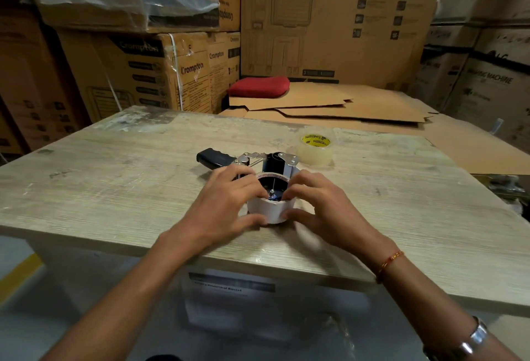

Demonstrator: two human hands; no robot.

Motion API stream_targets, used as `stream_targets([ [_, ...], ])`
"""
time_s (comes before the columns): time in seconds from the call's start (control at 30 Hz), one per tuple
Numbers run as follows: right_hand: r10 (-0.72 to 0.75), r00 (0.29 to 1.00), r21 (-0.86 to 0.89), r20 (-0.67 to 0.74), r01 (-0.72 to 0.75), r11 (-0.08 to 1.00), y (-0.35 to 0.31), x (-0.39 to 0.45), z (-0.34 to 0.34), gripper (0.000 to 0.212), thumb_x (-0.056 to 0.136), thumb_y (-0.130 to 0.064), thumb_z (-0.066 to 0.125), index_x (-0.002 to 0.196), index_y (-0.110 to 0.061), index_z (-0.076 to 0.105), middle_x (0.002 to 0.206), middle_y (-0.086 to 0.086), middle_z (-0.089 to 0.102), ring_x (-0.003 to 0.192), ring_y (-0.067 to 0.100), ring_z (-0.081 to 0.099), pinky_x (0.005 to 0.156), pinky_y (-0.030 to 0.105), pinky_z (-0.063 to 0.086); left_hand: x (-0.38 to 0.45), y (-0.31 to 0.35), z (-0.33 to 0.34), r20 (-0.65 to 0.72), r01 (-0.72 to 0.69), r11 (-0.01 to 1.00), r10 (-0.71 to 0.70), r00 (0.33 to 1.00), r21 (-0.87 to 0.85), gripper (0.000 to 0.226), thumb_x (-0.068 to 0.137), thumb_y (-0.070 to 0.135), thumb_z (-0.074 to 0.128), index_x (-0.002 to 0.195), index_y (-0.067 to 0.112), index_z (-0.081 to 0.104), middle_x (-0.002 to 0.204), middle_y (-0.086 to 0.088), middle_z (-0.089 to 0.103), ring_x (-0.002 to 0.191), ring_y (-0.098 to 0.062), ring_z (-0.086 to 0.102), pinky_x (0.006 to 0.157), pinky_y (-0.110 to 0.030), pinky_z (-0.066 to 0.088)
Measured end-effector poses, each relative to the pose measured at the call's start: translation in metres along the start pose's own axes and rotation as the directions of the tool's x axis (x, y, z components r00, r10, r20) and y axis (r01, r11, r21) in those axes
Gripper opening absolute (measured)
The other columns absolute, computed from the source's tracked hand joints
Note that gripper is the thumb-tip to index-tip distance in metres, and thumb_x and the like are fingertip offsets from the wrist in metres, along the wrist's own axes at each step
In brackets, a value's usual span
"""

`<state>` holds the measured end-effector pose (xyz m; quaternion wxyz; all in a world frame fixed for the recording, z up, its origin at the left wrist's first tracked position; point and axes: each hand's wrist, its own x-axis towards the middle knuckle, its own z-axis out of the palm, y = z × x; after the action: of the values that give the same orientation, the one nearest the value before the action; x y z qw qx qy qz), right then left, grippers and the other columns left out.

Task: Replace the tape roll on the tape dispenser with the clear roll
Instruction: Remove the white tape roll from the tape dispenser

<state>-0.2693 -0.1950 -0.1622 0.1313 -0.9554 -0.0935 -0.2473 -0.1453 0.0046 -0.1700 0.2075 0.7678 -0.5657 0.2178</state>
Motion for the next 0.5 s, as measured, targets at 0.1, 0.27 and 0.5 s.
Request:
stream_targets([
  [0.1,-0.013,0.998,-0.007,0.067,0.014,1.0,0.001,0.01,-0.006,0.022,0.083,-0.025,0.079,0.104,-0.019,0.074,0.112,-0.004,0.066,0.101,0.025,0.055,0.082,0.041,0.048,0.016,-0.007,-0.009,0.087,-0.053,0.998,0.051,0.995,0.021,0.033,0.073,0.042,0.083,0.096,0.02,0.074,0.106,0.009,0.071,0.122,-0.018,0.05,0.101,-0.041,0.031],
  [0.27,0.019,0.993,0.044,0.116,-0.024,0.999,0.003,0.016,-0.01,0.02,0.086,-0.023,0.076,0.105,-0.019,0.075,0.11,-0.008,0.064,0.099,0.021,0.053,0.081,0.036,0.044,0.026,-0.012,-0.012,0.182,-0.055,0.996,0.066,0.981,-0.064,0.026,0.077,0.042,0.079,0.093,0.023,0.072,0.097,0.018,0.059,0.119,-0.011,0.045,0.097,-0.026,0.017],
  [0.5,0.094,0.99,0.075,0.104,-0.102,0.992,-0.002,0.005,-0.001,0.037,0.081,-0.04,0.079,0.112,-0.023,0.068,0.14,-0.006,0.044,0.114,0.016,0.055,0.09,0.034,0.051,0.03,-0.011,-0.016,0.228,-0.094,0.991,0.113,0.967,-0.094,0.019,0.081,0.038,0.078,0.091,0.024,0.069,0.09,0.021,0.054,0.114,-0.008,0.043,0.093,-0.022,0.014],
])
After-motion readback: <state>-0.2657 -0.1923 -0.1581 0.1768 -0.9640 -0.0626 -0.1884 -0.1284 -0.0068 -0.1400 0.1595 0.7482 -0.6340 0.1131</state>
